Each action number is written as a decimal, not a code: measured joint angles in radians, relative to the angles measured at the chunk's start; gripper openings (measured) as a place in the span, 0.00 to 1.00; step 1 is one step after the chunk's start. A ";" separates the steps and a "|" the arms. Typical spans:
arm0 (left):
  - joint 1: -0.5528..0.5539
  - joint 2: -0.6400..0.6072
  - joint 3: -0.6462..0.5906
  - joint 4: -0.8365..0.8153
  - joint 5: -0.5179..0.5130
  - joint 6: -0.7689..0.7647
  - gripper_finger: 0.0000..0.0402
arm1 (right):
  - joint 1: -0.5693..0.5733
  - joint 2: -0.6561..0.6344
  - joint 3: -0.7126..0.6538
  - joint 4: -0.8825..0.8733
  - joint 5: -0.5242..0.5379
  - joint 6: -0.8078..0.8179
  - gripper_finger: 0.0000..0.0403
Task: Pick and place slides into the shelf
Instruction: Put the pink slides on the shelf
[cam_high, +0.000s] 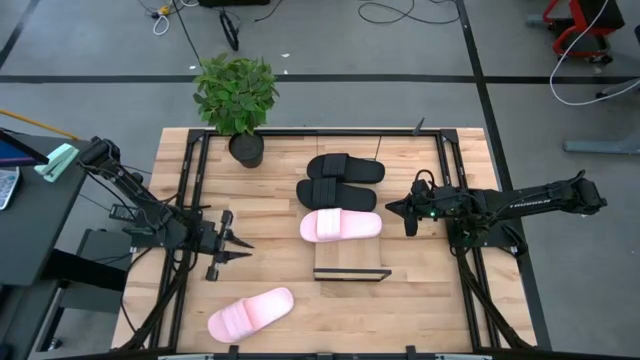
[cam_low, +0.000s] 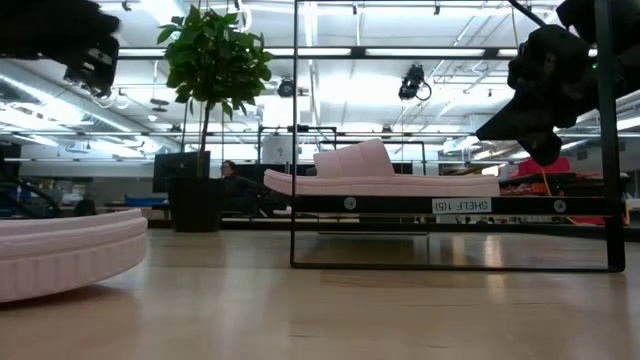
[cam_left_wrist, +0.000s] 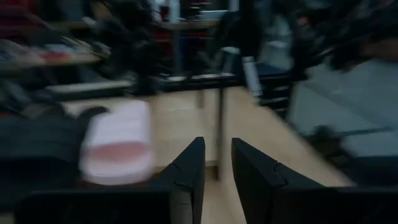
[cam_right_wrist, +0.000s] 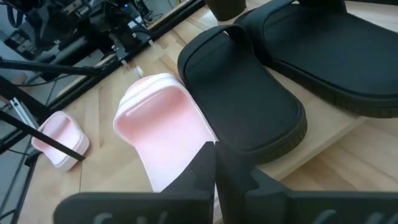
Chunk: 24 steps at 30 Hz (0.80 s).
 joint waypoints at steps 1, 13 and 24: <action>0.000 0.000 0.000 0.000 0.036 -0.036 0.20 | 0.000 0.003 0.000 0.000 0.001 0.000 0.03; 0.075 0.063 0.140 -0.185 0.517 -0.338 0.21 | 0.000 0.098 0.000 0.000 0.008 -0.004 0.03; 0.065 0.376 0.576 -0.732 0.805 -0.471 0.21 | 0.000 0.130 0.000 0.002 -0.019 -0.038 0.03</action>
